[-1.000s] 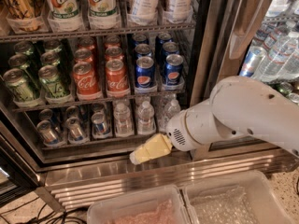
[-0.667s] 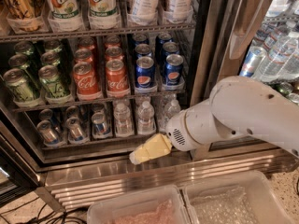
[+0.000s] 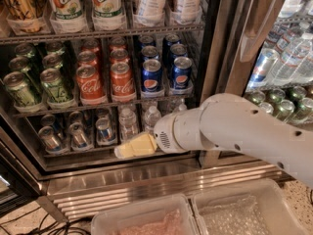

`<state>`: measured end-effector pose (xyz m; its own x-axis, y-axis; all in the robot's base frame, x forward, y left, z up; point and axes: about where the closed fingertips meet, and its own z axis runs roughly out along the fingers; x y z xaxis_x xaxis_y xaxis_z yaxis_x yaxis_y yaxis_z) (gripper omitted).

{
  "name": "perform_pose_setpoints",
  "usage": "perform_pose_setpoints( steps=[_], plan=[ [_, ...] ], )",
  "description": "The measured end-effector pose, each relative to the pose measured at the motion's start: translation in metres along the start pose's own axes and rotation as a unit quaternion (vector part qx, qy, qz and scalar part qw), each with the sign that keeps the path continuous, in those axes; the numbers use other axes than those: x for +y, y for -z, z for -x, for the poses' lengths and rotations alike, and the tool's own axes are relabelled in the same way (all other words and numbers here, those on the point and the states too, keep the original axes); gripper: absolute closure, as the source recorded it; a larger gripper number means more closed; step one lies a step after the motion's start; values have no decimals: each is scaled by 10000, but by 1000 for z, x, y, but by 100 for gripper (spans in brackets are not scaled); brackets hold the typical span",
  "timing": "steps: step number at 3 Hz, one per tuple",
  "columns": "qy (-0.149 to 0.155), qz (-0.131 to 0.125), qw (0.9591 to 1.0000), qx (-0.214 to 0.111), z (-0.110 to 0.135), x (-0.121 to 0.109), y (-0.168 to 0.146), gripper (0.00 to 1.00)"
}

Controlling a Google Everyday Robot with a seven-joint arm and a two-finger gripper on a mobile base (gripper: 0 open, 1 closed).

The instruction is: Pick coke can from middle shelf of fridge

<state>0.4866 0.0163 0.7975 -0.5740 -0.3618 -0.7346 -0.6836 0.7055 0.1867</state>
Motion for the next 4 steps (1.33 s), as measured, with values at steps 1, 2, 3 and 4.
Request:
perform_pose_setpoints(
  steps=[1,2,3,4],
  plan=[
    [-37,-23,9992,-389,21,1,-16,0],
    [-103,16,9983,-577,33,4,-29,0],
    [-101,8,9982,-589,34,3,-29,0],
    [-45,-113,9981,-609,37,5,-33,0]
  ],
)
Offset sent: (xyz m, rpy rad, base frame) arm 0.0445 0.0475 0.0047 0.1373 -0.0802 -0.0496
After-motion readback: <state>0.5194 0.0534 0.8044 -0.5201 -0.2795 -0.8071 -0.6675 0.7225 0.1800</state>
